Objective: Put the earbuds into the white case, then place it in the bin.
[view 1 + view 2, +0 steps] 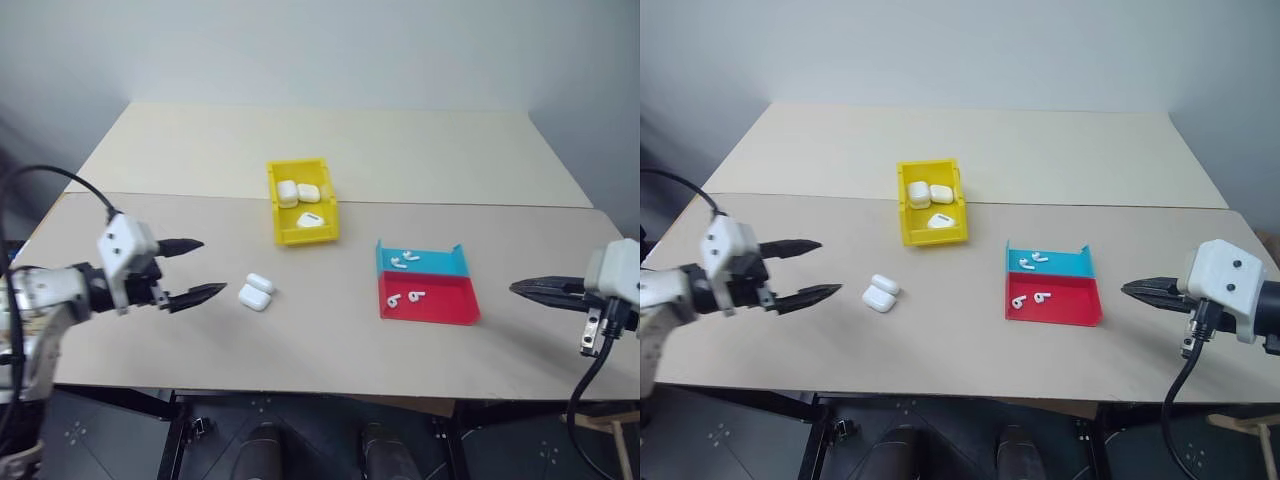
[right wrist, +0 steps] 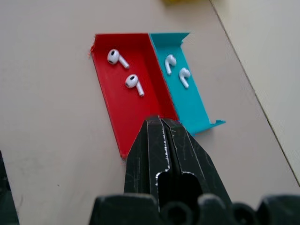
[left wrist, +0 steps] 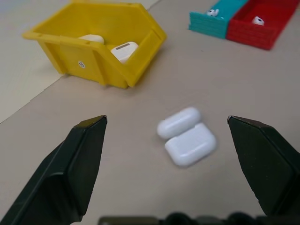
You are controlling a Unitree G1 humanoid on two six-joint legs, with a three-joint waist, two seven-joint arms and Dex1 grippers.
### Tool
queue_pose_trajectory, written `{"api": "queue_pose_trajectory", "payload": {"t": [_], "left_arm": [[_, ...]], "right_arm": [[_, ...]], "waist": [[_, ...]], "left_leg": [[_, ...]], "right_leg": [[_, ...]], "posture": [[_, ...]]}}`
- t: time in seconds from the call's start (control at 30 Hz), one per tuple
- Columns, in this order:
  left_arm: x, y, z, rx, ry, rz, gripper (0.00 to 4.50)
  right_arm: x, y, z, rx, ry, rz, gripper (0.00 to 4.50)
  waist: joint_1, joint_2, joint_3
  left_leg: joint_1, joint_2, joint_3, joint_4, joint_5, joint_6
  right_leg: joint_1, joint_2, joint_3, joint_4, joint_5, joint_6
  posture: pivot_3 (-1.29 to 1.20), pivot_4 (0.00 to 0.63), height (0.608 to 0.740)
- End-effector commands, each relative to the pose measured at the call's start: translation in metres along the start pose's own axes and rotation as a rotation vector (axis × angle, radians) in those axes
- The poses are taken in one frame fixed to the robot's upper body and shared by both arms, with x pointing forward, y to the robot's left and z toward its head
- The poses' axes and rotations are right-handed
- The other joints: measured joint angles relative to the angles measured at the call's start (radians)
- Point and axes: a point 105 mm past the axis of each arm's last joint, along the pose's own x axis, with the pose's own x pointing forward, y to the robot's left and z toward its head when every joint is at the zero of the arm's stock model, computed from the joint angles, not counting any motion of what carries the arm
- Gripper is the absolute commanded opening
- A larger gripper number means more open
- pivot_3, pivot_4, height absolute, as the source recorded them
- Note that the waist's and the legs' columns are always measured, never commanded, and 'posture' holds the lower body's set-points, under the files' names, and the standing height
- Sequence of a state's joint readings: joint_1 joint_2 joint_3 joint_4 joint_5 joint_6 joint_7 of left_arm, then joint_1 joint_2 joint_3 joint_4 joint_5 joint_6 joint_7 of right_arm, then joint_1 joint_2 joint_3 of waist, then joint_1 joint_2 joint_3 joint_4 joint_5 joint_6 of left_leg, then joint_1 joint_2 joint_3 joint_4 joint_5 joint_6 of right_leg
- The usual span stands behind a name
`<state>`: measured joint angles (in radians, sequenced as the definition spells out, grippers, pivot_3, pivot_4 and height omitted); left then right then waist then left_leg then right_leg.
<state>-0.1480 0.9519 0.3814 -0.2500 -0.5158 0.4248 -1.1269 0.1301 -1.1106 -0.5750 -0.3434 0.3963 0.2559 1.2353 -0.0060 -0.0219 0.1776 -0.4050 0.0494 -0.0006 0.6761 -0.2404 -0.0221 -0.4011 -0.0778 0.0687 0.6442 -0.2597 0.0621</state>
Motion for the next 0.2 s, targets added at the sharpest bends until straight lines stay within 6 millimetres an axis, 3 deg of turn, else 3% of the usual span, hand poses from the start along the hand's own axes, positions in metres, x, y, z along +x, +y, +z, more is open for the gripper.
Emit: {"api": "queue_pose_trajectory", "payload": {"t": [0.03,0.2], "left_arm": [[-0.0101,-0.0058,0.0213,0.072,-0.042,-0.020,4.46],[-0.0122,-0.0132,0.0223,0.068,-0.050,-0.022,4.46]], "right_arm": [[-0.0030,-0.0042,0.0069,-0.045,-0.015,-0.007,0.00],[0.0049,-0.0077,0.0118,-0.057,-0.038,0.010,0.00]], "waist": [[-0.002,0.000,0.000],[-0.010,0.000,0.000]], "left_leg": [[0.000,0.000,0.000,0.000,0.000,0.000],[0.001,0.000,0.000,0.000,0.000,0.000]], "right_leg": [[0.000,0.000,0.000,0.000,0.000,0.000],[0.000,0.000,0.001,0.001,0.000,0.000]], "posture": [[0.00,0.150,0.740],[0.00,0.150,0.740]]}}
